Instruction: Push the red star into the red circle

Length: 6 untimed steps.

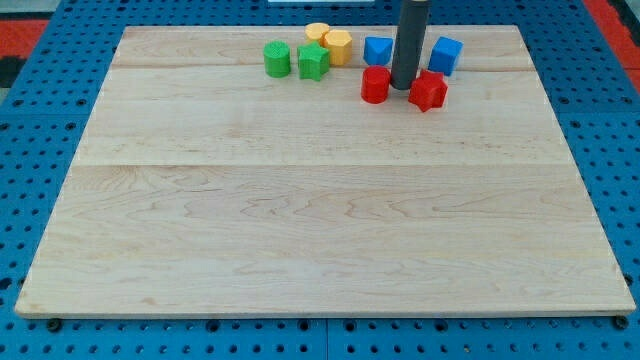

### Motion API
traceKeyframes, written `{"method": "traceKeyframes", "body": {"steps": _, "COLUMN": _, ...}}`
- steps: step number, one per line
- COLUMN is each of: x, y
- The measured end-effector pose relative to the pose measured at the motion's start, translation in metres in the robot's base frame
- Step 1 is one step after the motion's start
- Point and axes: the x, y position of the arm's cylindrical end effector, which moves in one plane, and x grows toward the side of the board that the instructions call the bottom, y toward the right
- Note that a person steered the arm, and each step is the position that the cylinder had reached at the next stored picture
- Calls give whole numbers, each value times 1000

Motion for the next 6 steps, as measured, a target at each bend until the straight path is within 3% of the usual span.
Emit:
{"method": "traceKeyframes", "body": {"steps": 1, "x": -41, "y": 52}}
{"method": "traceKeyframes", "body": {"steps": 2, "x": -32, "y": 100}}
{"method": "traceKeyframes", "body": {"steps": 3, "x": 5, "y": 92}}
{"method": "traceKeyframes", "body": {"steps": 5, "x": 43, "y": 5}}
{"method": "traceKeyframes", "body": {"steps": 6, "x": 37, "y": 84}}
